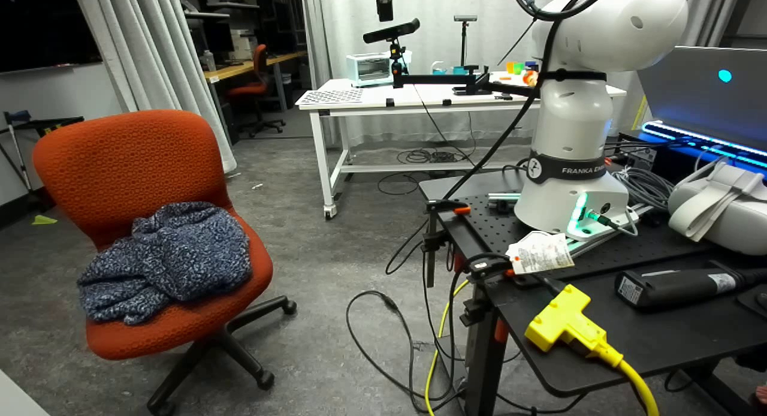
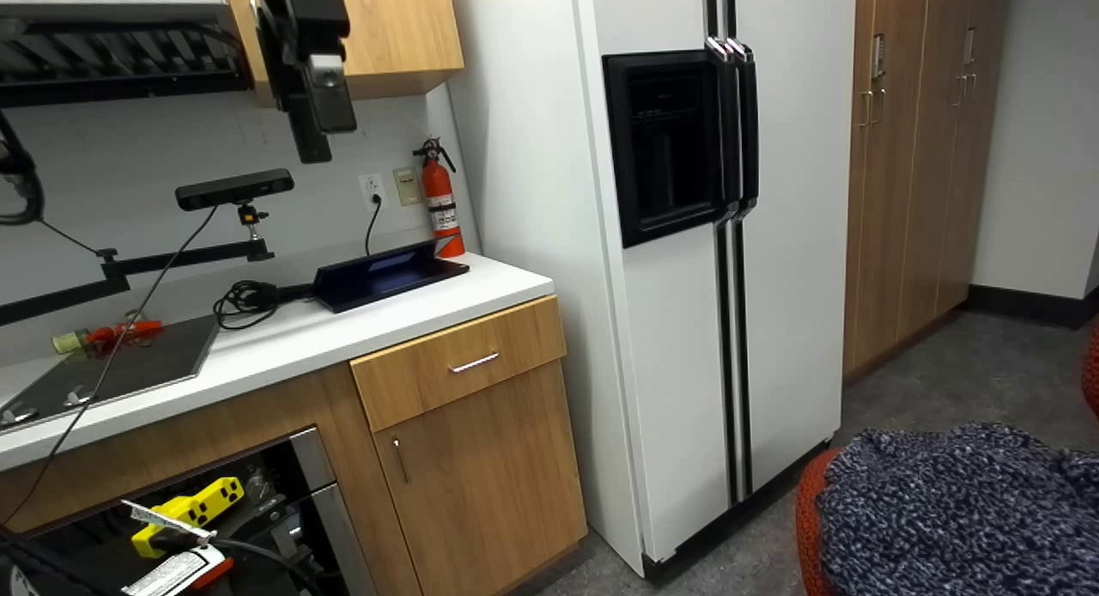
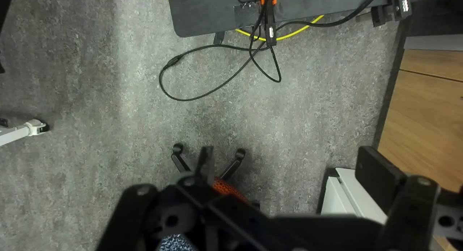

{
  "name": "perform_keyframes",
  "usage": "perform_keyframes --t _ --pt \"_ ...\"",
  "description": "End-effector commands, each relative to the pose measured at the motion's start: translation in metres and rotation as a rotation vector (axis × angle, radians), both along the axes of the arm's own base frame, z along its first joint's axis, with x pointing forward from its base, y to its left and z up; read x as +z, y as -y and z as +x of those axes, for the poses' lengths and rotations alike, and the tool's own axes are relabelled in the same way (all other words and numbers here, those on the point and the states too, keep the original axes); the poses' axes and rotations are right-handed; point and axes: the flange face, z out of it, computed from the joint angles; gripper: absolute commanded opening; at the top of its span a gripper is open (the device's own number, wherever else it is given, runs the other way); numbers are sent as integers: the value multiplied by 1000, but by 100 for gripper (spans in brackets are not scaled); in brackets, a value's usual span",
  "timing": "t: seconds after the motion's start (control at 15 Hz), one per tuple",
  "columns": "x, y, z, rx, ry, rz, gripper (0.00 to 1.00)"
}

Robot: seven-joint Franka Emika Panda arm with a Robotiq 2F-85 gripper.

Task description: Open the top drawer of the kitchen unit

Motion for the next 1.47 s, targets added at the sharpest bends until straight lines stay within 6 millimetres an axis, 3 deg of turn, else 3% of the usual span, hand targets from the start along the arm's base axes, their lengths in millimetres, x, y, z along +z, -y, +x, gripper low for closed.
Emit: perform_keyframes --t 0.0,1.4 --pt "1 0 0 0 -1 0 100" --pt "0 1 2 3 10 -18 100"
